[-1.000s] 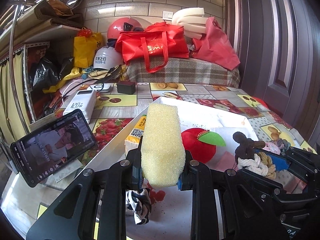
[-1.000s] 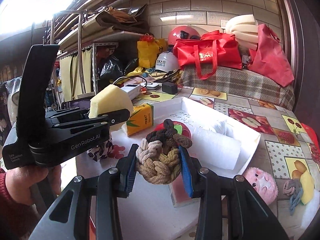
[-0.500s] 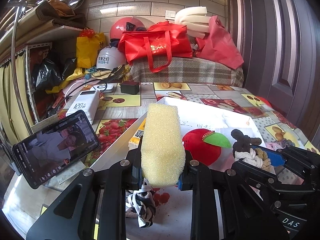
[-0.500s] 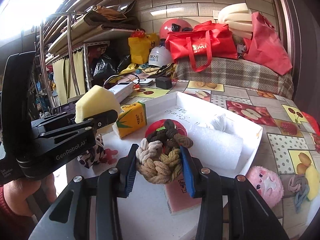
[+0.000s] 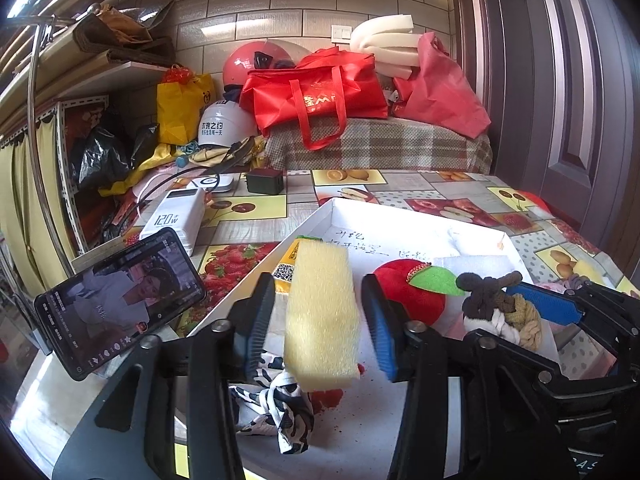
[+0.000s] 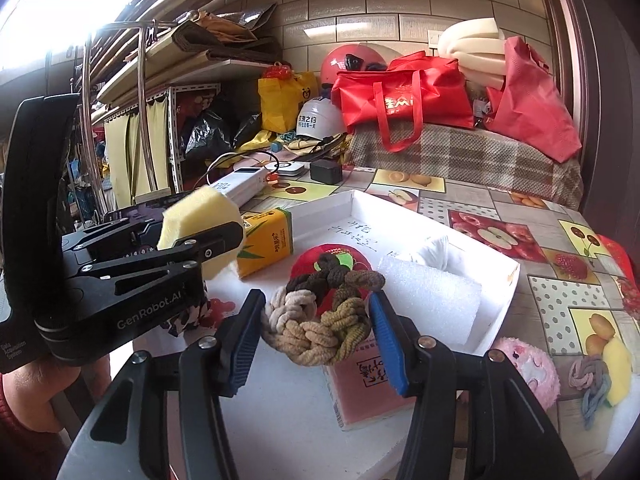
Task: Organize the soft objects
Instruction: 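Open the left tool to drop the sponge while the right tool releases the rope toy, then move both tools toward the pink pig plush and white foam block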
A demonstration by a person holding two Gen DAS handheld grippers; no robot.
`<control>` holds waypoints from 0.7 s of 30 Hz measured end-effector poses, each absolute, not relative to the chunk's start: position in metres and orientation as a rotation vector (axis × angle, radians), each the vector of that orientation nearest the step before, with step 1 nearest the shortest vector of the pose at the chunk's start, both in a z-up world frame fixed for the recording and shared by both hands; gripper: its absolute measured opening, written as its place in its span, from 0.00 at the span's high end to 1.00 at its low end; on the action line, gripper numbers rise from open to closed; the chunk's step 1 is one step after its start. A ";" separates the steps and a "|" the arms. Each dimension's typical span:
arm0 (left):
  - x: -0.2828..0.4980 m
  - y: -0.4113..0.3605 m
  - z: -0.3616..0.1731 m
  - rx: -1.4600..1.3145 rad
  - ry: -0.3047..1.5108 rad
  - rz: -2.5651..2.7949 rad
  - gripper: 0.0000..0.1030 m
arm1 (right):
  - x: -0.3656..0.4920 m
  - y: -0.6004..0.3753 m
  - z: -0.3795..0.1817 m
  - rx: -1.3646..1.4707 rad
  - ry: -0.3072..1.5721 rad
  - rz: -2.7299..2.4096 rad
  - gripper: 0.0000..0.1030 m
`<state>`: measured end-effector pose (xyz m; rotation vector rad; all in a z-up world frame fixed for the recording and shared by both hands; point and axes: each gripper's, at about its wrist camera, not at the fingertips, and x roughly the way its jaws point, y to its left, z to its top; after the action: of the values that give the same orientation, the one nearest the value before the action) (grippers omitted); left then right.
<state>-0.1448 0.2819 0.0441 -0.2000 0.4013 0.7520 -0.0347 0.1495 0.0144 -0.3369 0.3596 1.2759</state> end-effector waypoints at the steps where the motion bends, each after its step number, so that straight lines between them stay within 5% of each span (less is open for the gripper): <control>1: -0.146 0.281 0.044 -0.196 0.394 0.771 0.21 | -0.035 0.149 0.015 -0.333 0.354 1.272 0.25; 5: -0.153 0.281 0.046 -0.206 0.359 0.787 0.00 | -0.031 0.143 0.018 -0.298 0.353 1.238 0.14; 10: -0.157 0.279 0.046 -0.205 0.334 0.788 0.00 | -0.027 0.140 0.019 -0.273 0.355 1.202 0.00; 21: -0.168 0.266 0.052 -0.166 0.249 0.797 0.00 | -0.036 0.128 0.023 -0.247 0.273 1.202 0.00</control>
<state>-0.1676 0.2657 0.0516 -0.1663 0.2491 0.7966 -0.0358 0.1276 0.0228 -0.2469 0.2732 1.2017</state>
